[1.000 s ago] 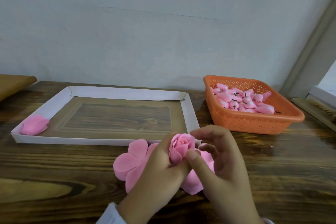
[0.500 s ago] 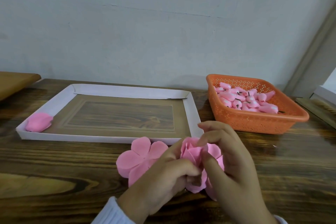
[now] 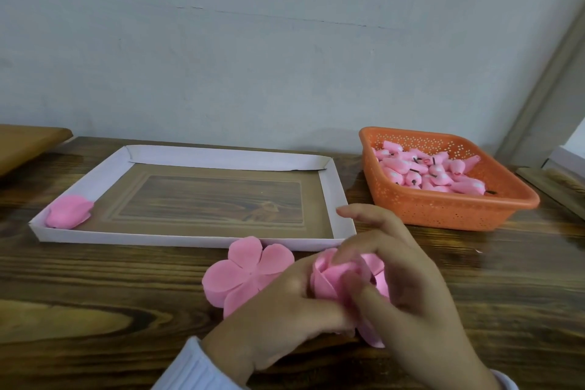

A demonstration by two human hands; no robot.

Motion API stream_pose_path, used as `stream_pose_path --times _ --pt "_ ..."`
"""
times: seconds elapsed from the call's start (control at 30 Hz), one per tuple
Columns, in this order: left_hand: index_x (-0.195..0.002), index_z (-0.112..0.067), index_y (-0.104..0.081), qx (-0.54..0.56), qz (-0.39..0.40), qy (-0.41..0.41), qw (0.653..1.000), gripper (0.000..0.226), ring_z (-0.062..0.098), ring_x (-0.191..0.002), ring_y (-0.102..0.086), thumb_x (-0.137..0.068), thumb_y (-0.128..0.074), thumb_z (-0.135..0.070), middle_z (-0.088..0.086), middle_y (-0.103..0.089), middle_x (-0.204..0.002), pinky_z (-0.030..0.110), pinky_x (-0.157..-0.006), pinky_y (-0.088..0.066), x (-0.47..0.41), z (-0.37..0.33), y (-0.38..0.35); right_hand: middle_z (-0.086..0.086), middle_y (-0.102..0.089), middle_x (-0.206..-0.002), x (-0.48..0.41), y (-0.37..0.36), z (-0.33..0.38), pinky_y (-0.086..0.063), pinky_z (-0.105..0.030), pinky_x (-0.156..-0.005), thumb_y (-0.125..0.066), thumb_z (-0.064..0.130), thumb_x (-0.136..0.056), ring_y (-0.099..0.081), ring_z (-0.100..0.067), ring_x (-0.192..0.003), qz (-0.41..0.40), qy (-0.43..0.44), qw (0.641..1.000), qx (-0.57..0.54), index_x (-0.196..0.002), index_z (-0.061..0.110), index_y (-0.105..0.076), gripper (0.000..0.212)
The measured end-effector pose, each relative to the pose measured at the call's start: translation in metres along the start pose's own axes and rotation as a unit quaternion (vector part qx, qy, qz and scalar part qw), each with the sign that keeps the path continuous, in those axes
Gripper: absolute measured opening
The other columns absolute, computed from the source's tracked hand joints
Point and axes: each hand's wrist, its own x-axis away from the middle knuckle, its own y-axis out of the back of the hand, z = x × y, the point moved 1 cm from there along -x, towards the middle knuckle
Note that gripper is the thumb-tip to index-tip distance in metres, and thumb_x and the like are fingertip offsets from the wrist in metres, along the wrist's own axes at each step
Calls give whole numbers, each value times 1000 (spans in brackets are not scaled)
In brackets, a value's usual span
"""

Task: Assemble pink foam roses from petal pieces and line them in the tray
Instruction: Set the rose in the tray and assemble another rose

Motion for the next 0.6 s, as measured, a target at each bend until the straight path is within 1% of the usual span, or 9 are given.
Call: stream_pose_path --times 0.07,0.13,0.2,0.27,0.37,0.43,0.5,0.57,0.6 --pt "-86 -21 -73 -39 -44 -12 998 24 16 -72 -62 -64 -70 -11 5 -65 -73 29 -71 -50 0 1 2 7 -64 -115 -1 6 -4 -46 -24 -91 -59 -3 -73 -55 -15 -119 -33 -48 993 -105 -92 30 -66 38" --pt "-80 -20 -74 -19 -70 -31 997 18 16 -70 -61 -62 -73 -18 6 -65 -72 31 -70 -50 1 -1 3 7 -67 -108 -2 14 -13 -48 -23 -87 -57 -2 -76 -61 -9 -107 -106 -106 982 -113 -92 29 -67 37" --pt "-72 -20 -71 -1 -92 -66 994 10 18 -71 -60 -62 -72 -18 7 -64 -73 30 -69 -48 1 -4 4 13 -68 -96 -4 22 -24 -50 -25 -81 -61 0 -84 -62 0 -93 -126 -157 979 32 -86 30 -67 30" --pt "-70 -19 -68 4 -97 -87 991 5 15 -69 -58 -65 -69 -18 6 -62 -71 26 -68 -48 1 -7 6 16 -66 -92 -5 26 -31 -51 -28 -80 -62 1 -84 -59 5 -93 -100 -183 968 140 -82 35 -65 34" --pt "-72 -22 -69 -24 -109 -65 992 9 13 -64 -56 -66 -73 -27 1 -60 -65 30 -69 -47 2 -5 8 11 -67 -102 -5 23 -23 -50 -33 -85 -63 1 -86 -61 -7 -105 -82 -119 988 46 -91 26 -67 26" --pt "-81 -24 -70 -44 -85 -36 995 12 14 -70 -60 -71 -76 -20 1 -64 -71 30 -71 -50 2 -4 7 8 -64 -113 -5 16 -10 -47 -32 -93 -64 16 -85 -57 -19 -117 -23 -41 999 5 -98 29 -66 18" --pt "-98 -20 -65 -79 -26 -25 996 23 14 -77 -64 -81 -71 -6 -1 -67 -79 29 -74 -51 2 -5 4 10 -61 -118 -5 9 -1 -44 -21 -93 -62 26 -83 -53 -19 -123 49 3 998 36 -96 38 -66 18" --pt "-114 -20 -60 -116 -6 -11 993 37 8 -83 -66 -83 -68 -3 -9 -68 -87 22 -74 -51 2 -7 1 12 -58 -123 -5 6 1 -41 -14 -88 -60 25 -80 -52 -15 -124 88 3 993 77 -91 38 -67 18" --pt "-115 -23 -60 -129 -1 -9 992 38 4 -84 -66 -83 -68 -3 -13 -69 -88 19 -74 -50 3 -8 1 12 -57 -124 -5 6 1 -41 -13 -87 -59 24 -79 -51 -14 -125 94 -3 992 83 -88 36 -67 17"
